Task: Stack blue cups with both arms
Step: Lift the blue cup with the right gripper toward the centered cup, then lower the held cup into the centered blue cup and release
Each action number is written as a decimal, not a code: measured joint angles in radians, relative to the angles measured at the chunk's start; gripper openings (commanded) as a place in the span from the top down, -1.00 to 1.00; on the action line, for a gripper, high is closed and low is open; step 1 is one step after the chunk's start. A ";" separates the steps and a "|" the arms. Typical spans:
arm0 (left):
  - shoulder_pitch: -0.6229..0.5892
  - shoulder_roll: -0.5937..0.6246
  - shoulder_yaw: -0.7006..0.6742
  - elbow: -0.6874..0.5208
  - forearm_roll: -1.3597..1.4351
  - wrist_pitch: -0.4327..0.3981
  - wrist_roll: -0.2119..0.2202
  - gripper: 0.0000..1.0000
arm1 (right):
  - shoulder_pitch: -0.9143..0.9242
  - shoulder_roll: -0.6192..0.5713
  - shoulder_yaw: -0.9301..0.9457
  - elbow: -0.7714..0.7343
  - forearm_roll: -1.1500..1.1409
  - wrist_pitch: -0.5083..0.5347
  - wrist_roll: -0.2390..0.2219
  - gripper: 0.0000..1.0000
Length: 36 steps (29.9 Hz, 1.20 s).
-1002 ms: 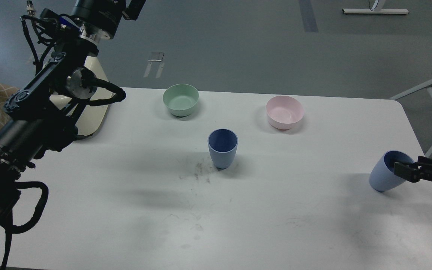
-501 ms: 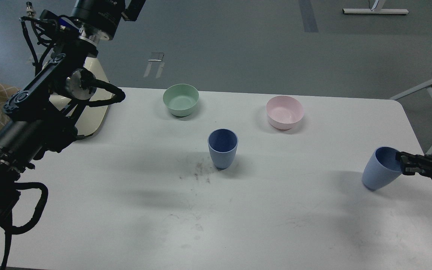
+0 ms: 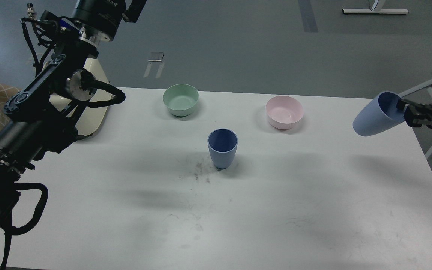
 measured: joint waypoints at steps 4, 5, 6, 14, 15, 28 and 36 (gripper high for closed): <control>0.000 -0.004 0.000 0.000 0.000 0.000 0.000 -0.95 | 0.098 0.028 -0.022 0.035 0.020 0.000 -0.004 0.87; 0.000 -0.005 0.000 0.000 0.000 0.000 0.000 -0.95 | 0.125 0.045 -0.044 0.045 0.021 0.000 -0.006 0.87; 0.000 -0.007 0.000 0.000 0.000 0.000 0.000 -0.95 | 0.149 0.059 -0.068 0.055 0.021 0.000 -0.008 0.87; -0.002 -0.009 0.002 0.000 0.000 -0.004 0.000 -0.95 | 0.437 0.211 -0.375 0.061 0.016 0.000 -0.032 0.87; -0.005 -0.007 0.001 0.000 0.000 -0.004 0.000 -0.95 | 0.458 0.237 -0.406 0.056 0.014 0.000 -0.034 0.87; -0.007 0.007 -0.008 0.000 0.000 -0.006 0.000 -0.95 | 0.633 0.444 -0.722 -0.085 0.006 0.000 -0.091 0.82; -0.007 0.007 -0.011 0.000 -0.002 -0.003 0.000 -0.95 | 0.648 0.452 -0.798 -0.092 0.004 0.000 -0.108 0.82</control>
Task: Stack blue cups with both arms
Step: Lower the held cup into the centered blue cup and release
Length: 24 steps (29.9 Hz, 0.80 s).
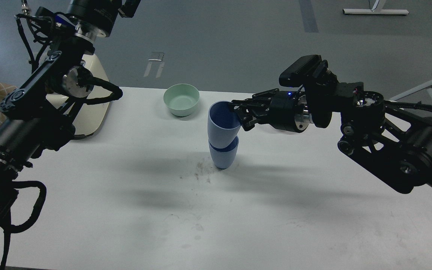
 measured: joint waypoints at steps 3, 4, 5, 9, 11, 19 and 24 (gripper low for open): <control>0.000 -0.003 0.000 0.000 0.000 0.000 0.000 -0.95 | 0.000 0.021 -0.001 -0.017 -0.002 0.000 -0.010 0.82; 0.000 -0.004 0.000 0.000 0.000 0.000 0.000 -0.95 | 0.000 0.031 -0.001 -0.028 -0.003 0.000 -0.012 0.82; 0.000 -0.005 0.000 0.000 0.000 0.000 0.000 -0.95 | 0.000 0.040 -0.001 -0.037 -0.005 0.000 -0.014 0.82; 0.000 -0.006 0.000 0.000 0.000 -0.002 0.000 -0.95 | 0.004 0.068 -0.001 -0.070 -0.021 0.000 -0.019 0.81; 0.000 -0.006 0.000 0.000 0.000 -0.003 0.000 -0.95 | 0.004 0.073 -0.001 -0.077 -0.024 0.000 -0.022 0.80; 0.000 0.002 0.000 0.000 0.000 -0.006 0.000 -0.95 | 0.005 0.080 -0.001 -0.097 -0.028 0.000 -0.040 0.79; 0.000 0.001 0.000 0.000 0.000 -0.006 0.000 -0.95 | 0.006 0.077 -0.001 -0.095 -0.027 0.000 -0.040 0.78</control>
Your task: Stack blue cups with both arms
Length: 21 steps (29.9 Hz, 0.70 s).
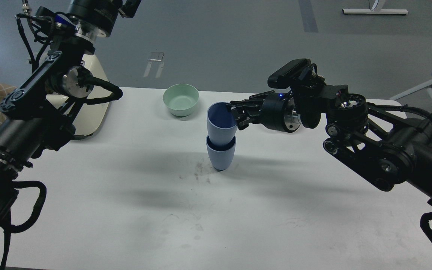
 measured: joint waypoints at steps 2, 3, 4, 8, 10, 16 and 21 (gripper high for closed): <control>0.000 -0.001 0.000 0.000 0.000 0.000 0.000 -0.95 | 0.000 0.000 0.000 0.002 0.001 0.000 0.000 0.78; 0.000 -0.001 0.000 0.000 0.000 0.000 0.000 -0.95 | -0.001 0.000 0.000 0.003 0.002 0.000 0.000 0.78; -0.001 -0.002 0.000 0.000 0.000 0.000 0.000 -0.95 | -0.003 0.000 0.000 0.004 0.002 0.000 0.000 0.78; -0.002 0.000 0.000 0.000 0.000 0.000 0.000 -0.95 | -0.011 0.003 -0.004 0.007 0.002 0.000 0.000 0.77; -0.002 0.003 0.000 0.000 0.000 0.000 0.000 -0.95 | -0.013 0.004 -0.006 0.007 0.002 0.000 0.000 0.77; -0.002 0.004 0.000 0.000 0.000 0.000 0.000 -0.95 | -0.016 0.004 -0.008 0.009 0.002 0.000 0.000 0.75; -0.002 0.006 0.000 0.000 0.000 0.000 0.000 -0.95 | -0.020 0.004 -0.009 0.011 0.002 0.000 0.000 0.53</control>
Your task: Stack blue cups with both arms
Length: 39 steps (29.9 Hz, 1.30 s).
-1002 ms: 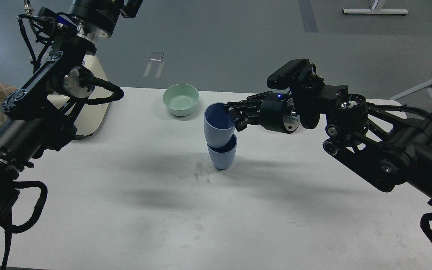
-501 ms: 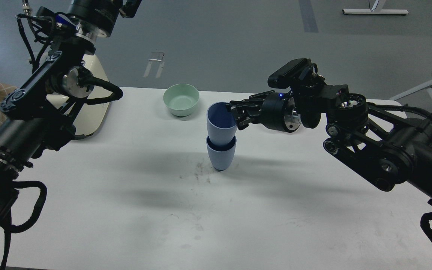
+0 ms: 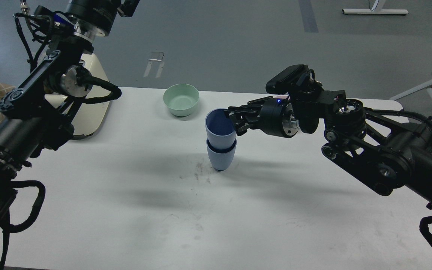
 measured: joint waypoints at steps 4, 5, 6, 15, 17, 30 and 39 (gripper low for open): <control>0.000 0.000 0.000 0.000 0.000 0.000 0.000 -0.95 | -0.004 0.001 0.000 -0.001 0.000 0.000 0.000 0.38; 0.001 -0.001 0.000 0.000 0.000 0.000 0.000 -0.95 | -0.005 0.002 0.000 -0.001 0.000 0.000 0.000 0.31; 0.001 -0.001 0.000 0.000 0.000 0.000 0.000 -0.95 | -0.005 0.002 0.000 -0.001 0.000 0.000 0.000 0.28; 0.002 -0.002 0.000 0.000 0.000 0.000 0.000 -0.95 | -0.008 0.006 0.011 -0.003 0.002 0.000 0.000 -0.78; 0.002 -0.002 0.000 0.000 0.000 0.000 0.000 -0.95 | -0.007 0.013 0.030 -0.005 0.006 0.000 0.001 -0.92; 0.034 0.001 -0.019 0.006 -0.001 0.000 0.000 -0.95 | 0.023 0.038 0.561 -0.119 0.078 0.000 0.006 -1.00; 0.053 0.001 -0.022 0.010 -0.001 -0.003 0.001 -0.95 | 0.171 -0.034 0.712 -0.407 0.395 0.000 0.010 -1.00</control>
